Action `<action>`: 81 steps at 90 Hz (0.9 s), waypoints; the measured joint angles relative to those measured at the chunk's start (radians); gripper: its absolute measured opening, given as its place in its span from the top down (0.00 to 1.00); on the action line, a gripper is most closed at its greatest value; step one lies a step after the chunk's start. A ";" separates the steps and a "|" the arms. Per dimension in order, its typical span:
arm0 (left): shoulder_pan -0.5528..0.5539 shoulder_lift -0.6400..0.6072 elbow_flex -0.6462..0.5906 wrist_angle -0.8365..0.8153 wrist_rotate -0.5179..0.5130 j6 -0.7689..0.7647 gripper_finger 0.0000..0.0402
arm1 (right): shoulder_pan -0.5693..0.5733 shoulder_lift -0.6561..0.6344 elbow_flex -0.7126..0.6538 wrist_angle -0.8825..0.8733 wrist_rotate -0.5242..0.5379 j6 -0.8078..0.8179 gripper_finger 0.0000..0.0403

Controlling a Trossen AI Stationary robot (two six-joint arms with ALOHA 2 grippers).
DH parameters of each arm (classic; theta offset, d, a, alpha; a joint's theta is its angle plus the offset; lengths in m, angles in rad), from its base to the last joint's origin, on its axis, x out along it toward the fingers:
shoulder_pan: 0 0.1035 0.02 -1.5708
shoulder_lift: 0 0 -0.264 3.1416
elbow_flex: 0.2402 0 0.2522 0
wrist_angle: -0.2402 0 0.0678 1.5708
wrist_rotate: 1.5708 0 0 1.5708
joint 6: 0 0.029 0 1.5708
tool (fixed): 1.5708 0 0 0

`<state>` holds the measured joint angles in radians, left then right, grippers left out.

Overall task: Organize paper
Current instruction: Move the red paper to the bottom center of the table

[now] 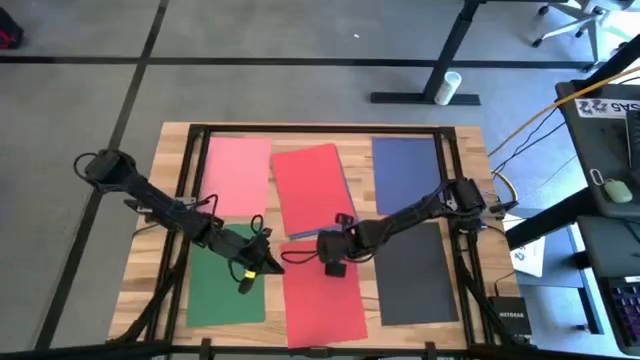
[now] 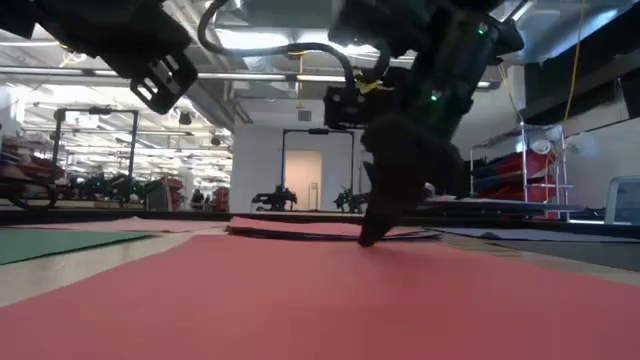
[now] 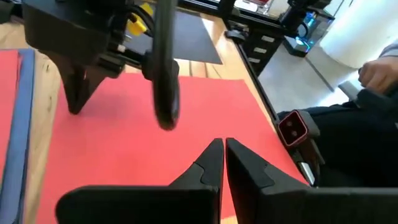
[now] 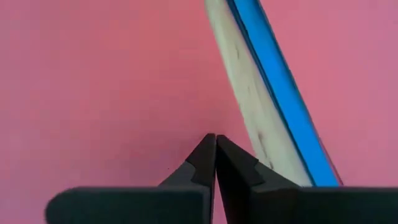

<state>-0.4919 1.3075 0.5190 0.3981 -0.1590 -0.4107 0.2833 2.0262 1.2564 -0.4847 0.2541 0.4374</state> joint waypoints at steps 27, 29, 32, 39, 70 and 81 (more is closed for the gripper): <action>0.000 0.000 0.000 0.001 -0.002 -0.006 1.00 | 0.006 0.000 -0.002 -0.006 0.008 0.004 1.00; 0.000 0.000 0.000 0.000 -0.002 -0.007 1.00 | 0.006 0.000 -0.002 -0.006 0.008 0.004 1.00; 0.000 0.000 0.000 0.000 -0.002 -0.007 1.00 | 0.006 0.001 -0.001 -0.007 0.011 0.003 1.00; 0.000 0.000 0.000 0.000 -0.002 -0.006 1.00 | 0.006 0.002 0.005 -0.014 0.014 -0.011 1.00; -0.004 0.000 0.000 -0.008 -0.011 0.004 1.00 | 0.007 0.009 0.098 -0.078 -0.052 -0.109 1.00; -0.018 0.000 0.000 -0.023 -0.052 -0.001 1.00 | -0.002 0.009 0.128 -0.076 0.007 -0.165 1.00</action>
<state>-0.5100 1.3079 0.5190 0.3747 -0.2111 -0.4118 0.2814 2.0350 1.3843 -0.5606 0.2613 0.2721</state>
